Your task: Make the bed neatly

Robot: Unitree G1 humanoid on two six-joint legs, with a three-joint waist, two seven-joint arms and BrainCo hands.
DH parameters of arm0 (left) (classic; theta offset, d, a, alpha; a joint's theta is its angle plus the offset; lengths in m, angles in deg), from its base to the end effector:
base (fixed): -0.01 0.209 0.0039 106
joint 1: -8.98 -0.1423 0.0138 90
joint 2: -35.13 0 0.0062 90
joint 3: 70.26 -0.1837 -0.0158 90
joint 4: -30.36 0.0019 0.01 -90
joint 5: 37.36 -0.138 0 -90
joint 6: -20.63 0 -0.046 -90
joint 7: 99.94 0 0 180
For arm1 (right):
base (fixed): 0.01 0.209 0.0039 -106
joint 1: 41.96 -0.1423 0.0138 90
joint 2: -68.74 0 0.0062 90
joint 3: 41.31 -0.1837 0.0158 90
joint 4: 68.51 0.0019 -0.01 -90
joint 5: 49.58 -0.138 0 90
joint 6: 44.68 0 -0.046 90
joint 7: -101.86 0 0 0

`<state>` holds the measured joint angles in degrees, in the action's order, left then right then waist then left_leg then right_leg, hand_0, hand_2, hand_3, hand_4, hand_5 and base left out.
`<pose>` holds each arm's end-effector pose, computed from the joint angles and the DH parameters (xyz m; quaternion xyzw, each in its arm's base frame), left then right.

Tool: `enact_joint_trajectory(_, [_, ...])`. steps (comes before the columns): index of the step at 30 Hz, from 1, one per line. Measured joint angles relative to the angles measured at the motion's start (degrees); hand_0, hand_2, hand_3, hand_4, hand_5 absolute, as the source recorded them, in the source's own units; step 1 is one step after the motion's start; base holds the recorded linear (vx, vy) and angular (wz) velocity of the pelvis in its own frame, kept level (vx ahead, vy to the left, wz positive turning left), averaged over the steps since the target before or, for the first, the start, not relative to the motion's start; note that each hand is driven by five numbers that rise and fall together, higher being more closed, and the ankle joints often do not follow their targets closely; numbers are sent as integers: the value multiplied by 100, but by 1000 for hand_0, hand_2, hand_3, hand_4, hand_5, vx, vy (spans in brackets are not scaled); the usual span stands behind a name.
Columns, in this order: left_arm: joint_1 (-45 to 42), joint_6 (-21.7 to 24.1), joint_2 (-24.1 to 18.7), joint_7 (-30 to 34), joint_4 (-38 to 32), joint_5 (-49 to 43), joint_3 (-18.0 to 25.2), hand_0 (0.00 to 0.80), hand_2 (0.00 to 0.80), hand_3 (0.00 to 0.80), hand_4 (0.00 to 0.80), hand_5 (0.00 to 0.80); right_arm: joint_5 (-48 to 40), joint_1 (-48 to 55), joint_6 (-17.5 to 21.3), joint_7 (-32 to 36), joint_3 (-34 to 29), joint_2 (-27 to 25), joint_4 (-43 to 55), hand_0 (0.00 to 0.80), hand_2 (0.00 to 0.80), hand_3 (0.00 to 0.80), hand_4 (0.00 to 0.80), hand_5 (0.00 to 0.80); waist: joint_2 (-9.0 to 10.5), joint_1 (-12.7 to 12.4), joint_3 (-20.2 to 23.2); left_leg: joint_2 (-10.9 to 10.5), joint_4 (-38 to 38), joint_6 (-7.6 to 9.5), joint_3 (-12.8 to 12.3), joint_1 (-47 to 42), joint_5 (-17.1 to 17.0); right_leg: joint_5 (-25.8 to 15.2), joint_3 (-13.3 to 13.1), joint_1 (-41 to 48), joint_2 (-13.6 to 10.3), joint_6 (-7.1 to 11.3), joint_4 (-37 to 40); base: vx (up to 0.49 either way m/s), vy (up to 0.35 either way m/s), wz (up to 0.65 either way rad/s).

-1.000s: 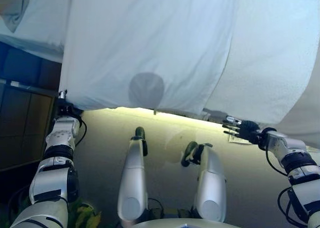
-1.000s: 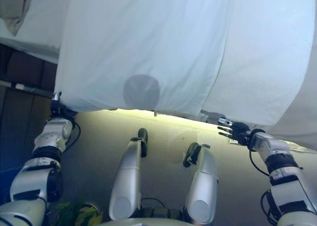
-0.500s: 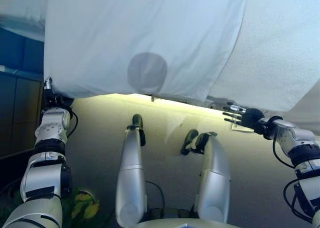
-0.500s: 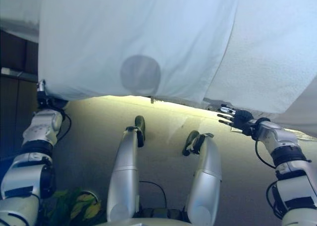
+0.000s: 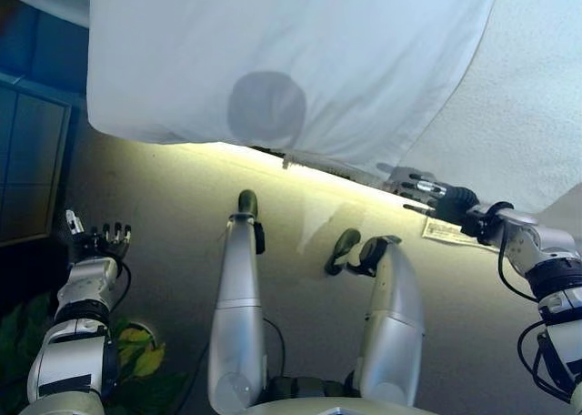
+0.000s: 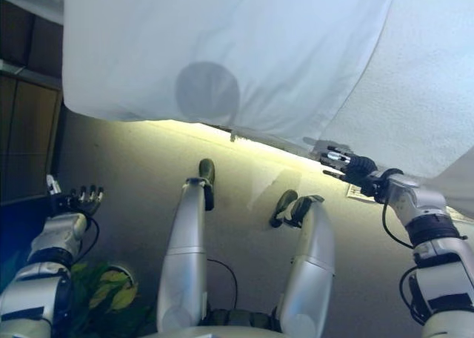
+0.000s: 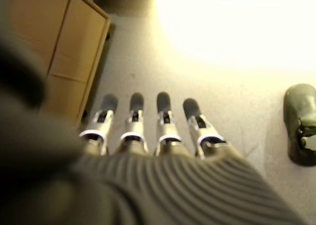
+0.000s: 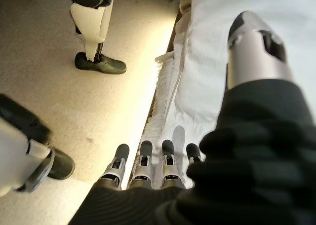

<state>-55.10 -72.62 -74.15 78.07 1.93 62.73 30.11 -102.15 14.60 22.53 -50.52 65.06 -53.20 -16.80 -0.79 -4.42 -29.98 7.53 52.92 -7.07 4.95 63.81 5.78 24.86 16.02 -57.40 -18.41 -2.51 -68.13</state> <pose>0.2353 0.3406 0.0342 -0.5943 0.0303 0.3338 0.7311 0.2837 -0.3067 0.1115 0.0837 0.2206 0.1527 0.9597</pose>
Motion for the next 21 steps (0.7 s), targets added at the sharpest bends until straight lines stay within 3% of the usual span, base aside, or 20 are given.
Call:
enact_joint_trajectory(4, [-43,27,42,479,-334,-7,-5,0,0,0,0,0,-55,17,-17,-143,1,8,154,0,0,0,0,0,34,-75,-2,4,-2,-8,0,-21,5,-5,-7,30,10,20,18,1,-56,0])
enact_joint_trajectory(6, [-156,222,84,1025,-880,-62,-83,0,0,0,0,0,-110,141,-34,-267,-11,10,304,0,0,0,0,0,61,-83,-15,7,-12,-8,0,-63,5,-11,-6,72,12,27,31,8,-45,-1])
enact_joint_trajectory(9, [-567,502,188,2209,-2107,-282,-504,0,0,0,0,0,-107,578,-21,-356,-231,173,562,0,0,0,0,0,86,-143,-14,-12,-191,-20,-11,-287,-30,-38,8,290,22,69,200,-3,-39,3])
enact_joint_trajectory(11, [-846,509,322,3232,-2555,-491,-701,0,0,0,0,0,-97,802,0,-375,-253,331,621,0,0,0,0,0,93,-140,-10,-46,-431,24,-67,-538,-70,-102,15,507,23,109,427,0,0,0])
enact_joint_trajectory(14, [-1144,411,426,4347,-2783,-529,-771,0,0,0,0,0,-81,950,5,-378,-251,462,583,0,0,0,0,0,90,-129,-8,-54,-650,48,-159,-770,-101,-193,9,703,29,168,671,3,-5,-1])
enact_joint_trajectory(21, [-1235,145,609,5543,-2906,-613,-770,0,0,0,0,0,-81,895,81,-438,-249,646,510,0,0,0,0,0,86,-258,-9,-91,-857,40,-222,-1014,-99,-255,5,967,25,261,937,25,-35,2])
